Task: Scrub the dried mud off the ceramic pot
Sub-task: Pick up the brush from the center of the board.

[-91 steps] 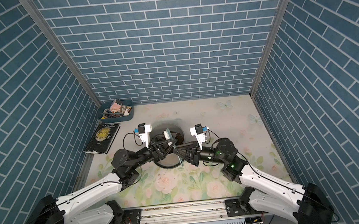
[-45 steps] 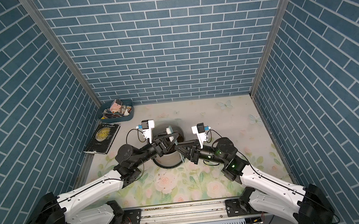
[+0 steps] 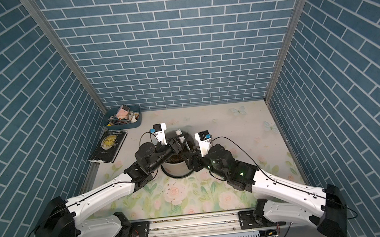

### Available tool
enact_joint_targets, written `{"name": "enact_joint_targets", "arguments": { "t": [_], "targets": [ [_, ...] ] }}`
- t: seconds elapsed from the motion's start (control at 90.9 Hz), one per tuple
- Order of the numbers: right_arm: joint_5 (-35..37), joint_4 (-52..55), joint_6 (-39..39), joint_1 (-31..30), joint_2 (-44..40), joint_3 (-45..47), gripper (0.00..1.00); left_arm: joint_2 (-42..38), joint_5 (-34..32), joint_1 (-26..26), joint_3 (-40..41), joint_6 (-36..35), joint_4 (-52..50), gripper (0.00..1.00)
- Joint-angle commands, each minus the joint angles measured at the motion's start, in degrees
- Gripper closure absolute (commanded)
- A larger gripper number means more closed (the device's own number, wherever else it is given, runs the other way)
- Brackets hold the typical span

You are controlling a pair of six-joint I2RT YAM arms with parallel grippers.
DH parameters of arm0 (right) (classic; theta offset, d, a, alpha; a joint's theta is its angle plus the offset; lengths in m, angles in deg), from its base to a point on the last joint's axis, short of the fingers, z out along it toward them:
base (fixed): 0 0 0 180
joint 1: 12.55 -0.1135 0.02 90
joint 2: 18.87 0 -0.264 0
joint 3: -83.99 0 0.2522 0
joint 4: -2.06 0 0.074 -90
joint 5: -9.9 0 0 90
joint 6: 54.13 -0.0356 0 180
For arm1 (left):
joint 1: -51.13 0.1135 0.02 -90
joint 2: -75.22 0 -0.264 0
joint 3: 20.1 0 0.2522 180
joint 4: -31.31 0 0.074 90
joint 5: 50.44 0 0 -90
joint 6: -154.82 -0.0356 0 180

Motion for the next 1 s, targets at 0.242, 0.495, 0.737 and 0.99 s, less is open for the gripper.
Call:
{"name": "enact_joint_targets", "arguments": {
  "t": [0.242,0.495,0.737,0.99],
  "targets": [
    [2.95,-10.32,7.23,-1.53,-9.65,11.46,0.21,0.08,1.69,1.70,0.15,6.37,0.06,1.00],
    [-2.18,-9.49,8.78,-1.57,-7.45,10.48,0.43,1.03,4.01,1.96,0.70,9.84,1.60,1.00],
    [0.40,-9.81,8.97,-1.58,-4.32,8.08,0.71,0.22,4.05,2.30,1.82,10.30,1.85,1.00],
    [0.00,-9.17,8.99,-1.57,-2.54,7.46,1.00,0.63,4.57,3.14,4.21,12.10,5.13,1.00]
  ]
}}
